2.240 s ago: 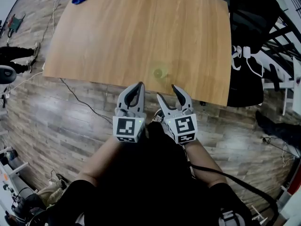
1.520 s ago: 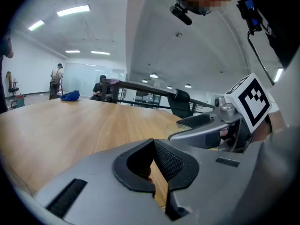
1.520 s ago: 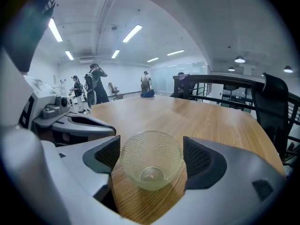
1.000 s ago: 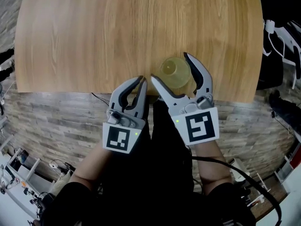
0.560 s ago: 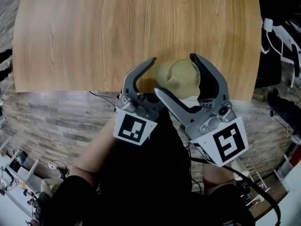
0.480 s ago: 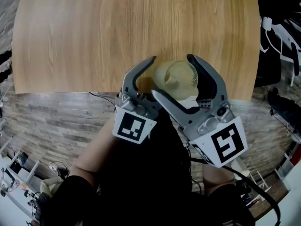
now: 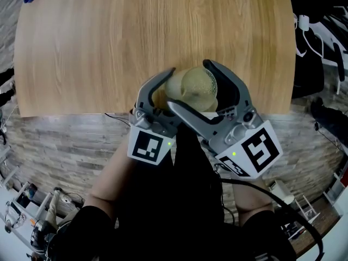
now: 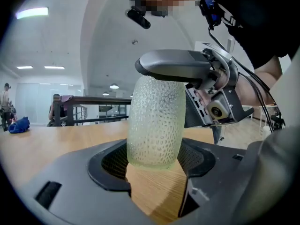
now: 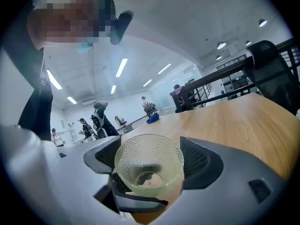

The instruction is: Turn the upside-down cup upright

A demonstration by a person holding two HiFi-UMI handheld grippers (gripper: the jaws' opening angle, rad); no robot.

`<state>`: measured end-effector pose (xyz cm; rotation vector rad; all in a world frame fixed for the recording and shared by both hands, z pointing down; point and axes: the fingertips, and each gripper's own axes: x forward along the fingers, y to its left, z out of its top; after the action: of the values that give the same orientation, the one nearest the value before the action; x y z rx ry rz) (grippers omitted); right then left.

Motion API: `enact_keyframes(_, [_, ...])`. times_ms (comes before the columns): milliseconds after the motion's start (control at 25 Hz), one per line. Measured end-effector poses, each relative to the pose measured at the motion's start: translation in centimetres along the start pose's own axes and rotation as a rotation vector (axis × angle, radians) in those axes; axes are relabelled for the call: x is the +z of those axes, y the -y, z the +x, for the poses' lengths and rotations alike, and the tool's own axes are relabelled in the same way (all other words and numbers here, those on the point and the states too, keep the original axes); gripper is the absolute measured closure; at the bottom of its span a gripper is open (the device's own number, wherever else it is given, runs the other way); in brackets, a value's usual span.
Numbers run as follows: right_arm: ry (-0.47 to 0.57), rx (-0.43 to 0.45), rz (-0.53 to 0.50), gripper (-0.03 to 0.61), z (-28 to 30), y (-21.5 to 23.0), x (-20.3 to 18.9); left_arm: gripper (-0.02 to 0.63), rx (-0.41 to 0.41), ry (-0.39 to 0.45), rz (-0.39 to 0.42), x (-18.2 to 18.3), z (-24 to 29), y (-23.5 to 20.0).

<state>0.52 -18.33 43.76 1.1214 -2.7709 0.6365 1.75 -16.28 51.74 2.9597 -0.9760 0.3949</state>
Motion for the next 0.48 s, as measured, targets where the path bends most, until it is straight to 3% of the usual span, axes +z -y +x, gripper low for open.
enact_keyframes(200, [0.041, -0.018, -0.045, 0.225, 0.7, 1.2, 1.0, 0.296, 0.040, -0.009, 0.018, 0.0, 0.5, -1.5])
enact_keyframes(320, [0.067, -0.085, -0.110, 0.225, 0.8, 2.4, 1.7, 0.296, 0.058, -0.022, 0.022, -0.3, 0.2, -2.1])
enact_keyframes(480, [0.070, -0.177, -0.118, 0.225, 0.9, 5.6, 1.7, 0.299, 0.063, -0.019, 0.020, -0.4, -0.5, -2.4])
